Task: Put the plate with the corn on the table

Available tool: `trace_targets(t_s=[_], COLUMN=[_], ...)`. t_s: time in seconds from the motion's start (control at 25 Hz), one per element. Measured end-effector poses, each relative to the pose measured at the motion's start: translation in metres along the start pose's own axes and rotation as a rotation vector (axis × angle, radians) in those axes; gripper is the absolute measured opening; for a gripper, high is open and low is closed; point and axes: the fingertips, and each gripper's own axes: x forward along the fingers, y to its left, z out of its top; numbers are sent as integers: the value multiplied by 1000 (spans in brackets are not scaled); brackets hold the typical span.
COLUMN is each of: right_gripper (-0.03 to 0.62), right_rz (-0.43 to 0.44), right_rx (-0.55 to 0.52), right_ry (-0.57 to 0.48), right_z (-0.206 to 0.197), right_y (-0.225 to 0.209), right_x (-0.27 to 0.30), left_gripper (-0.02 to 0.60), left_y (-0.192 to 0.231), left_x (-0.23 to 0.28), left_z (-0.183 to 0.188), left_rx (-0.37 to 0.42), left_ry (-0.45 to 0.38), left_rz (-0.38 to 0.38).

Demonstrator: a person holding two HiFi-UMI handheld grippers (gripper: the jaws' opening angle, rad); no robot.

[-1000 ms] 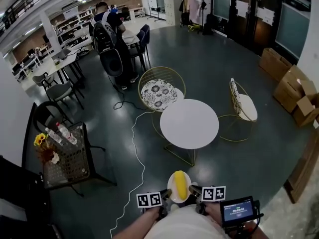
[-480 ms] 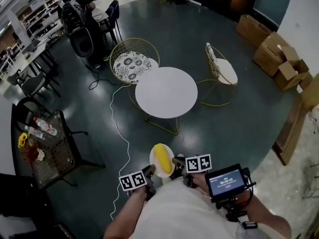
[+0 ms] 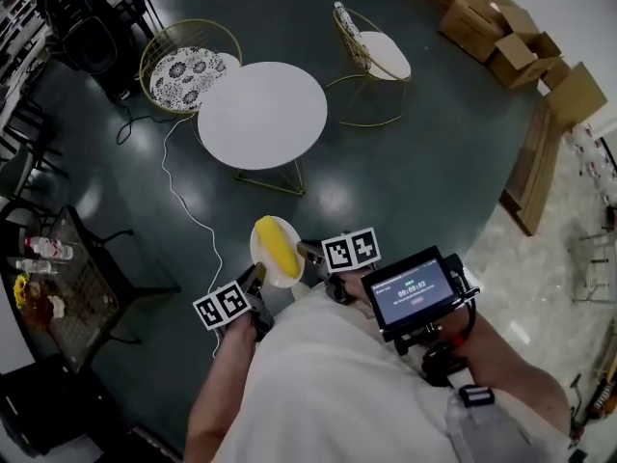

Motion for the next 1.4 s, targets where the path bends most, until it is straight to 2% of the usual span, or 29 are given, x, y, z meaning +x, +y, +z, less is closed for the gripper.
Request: trace_targets(t_s=[0.28, 0.56, 1.0, 1.4], right_gripper=[38, 38, 38, 38], right_rz=[-6, 15, 44, 70], right_rx=[32, 30, 39, 50], right_ry=[-13, -15, -20, -36], right_z=[24, 63, 113, 141], right_y=[-25, -53, -96, -125], right_x=[-13, -31, -39, -58], left_gripper=[41, 41, 41, 41], left_y=[-19, -50, -72, -98], left_x=[31, 71, 126, 161], left_z=[11, 27, 52, 60], left_rx=[15, 22, 24, 33], left_ry=[35, 27, 14, 4], left_rz=[0, 14, 35, 41])
